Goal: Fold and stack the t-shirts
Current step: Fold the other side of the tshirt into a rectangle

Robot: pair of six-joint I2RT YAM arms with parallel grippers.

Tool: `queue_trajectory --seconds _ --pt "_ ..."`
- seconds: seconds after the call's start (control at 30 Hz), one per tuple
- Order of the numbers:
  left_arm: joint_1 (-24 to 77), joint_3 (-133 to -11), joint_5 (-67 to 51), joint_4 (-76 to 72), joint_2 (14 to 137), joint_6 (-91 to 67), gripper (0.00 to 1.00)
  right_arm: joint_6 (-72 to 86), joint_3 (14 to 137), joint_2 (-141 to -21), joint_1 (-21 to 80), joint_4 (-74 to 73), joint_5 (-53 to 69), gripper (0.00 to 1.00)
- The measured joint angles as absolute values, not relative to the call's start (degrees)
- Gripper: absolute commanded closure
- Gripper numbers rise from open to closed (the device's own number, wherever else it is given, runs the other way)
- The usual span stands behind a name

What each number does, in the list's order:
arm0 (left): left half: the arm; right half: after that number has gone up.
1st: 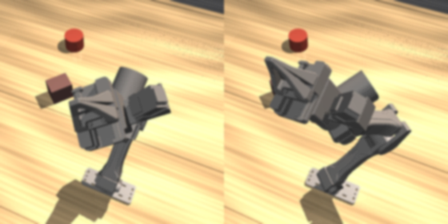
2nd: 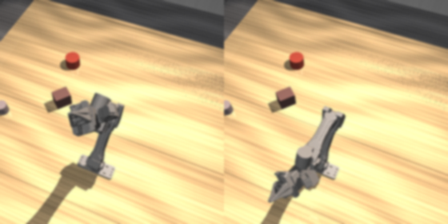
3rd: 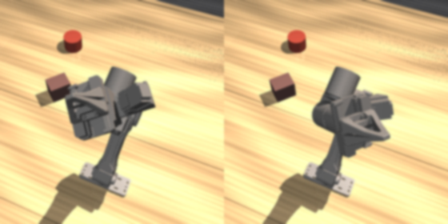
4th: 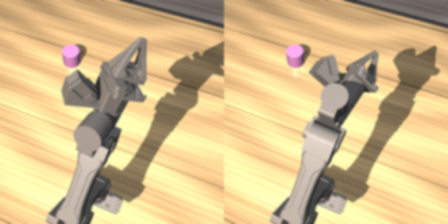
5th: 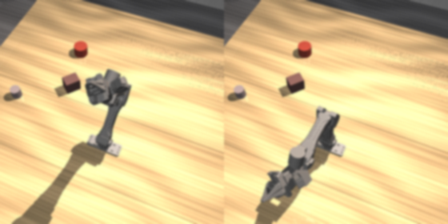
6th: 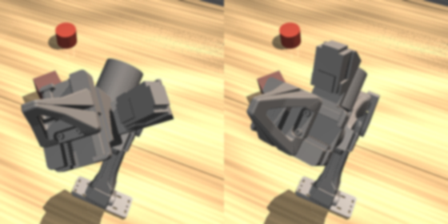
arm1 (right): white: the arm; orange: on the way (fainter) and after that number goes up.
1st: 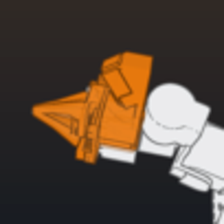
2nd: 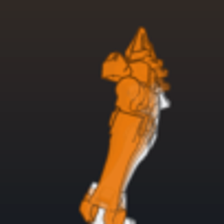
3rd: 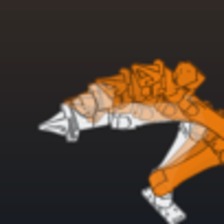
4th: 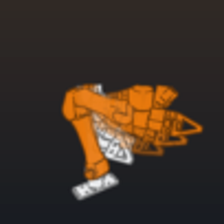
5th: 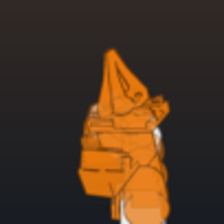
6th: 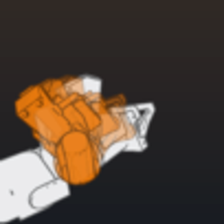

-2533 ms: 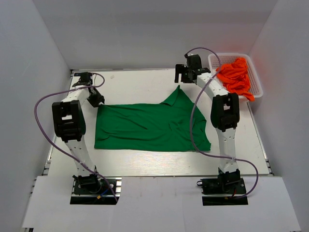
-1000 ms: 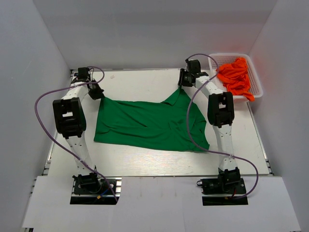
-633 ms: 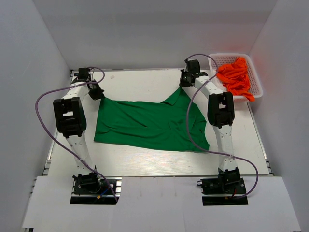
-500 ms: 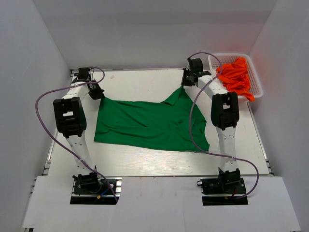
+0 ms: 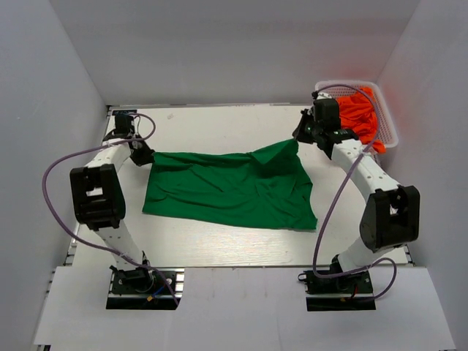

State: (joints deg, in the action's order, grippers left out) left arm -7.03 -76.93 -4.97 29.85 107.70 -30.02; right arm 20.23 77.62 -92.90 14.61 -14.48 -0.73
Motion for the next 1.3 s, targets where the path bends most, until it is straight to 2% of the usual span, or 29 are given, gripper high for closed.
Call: queue_trajectory --seconds 0.3,0.63,0.7,0.77,0.8,1.17,1.3 --pt "-7.0 -62.2 0.4 30.0 88.6 -35.0 1.0 22.6 63.6 -79.4 14.6 -17.8 -1.1 1.0" --pt "-6.9 -51.5 2.2 30.1 86.5 -38.7 1.0 24.5 54.4 -69.9 14.6 -20.5 -0.6 1.0" --pt "-6.9 -50.7 2.4 30.1 86.5 -39.3 0.65 25.1 52.5 -69.7 14.6 -20.8 0.3 1.0" --pt "-7.0 -50.1 2.4 30.7 86.5 -40.1 0.46 25.4 50.4 -69.7 14.6 -20.9 1.5 1.0" --pt "-7.0 -50.0 2.4 31.2 86.5 -40.4 0.44 25.6 49.6 -69.7 14.6 -21.0 1.9 1.0" --pt "-7.0 -51.6 -0.2 32.4 82.8 -41.8 0.46 26.6 48.5 -69.7 14.6 -21.0 3.9 1.0" --pt "-7.0 -53.5 -1.7 31.9 84.1 -42.1 0.52 26.6 48.5 -69.7 14.6 -21.0 4.1 1.0"
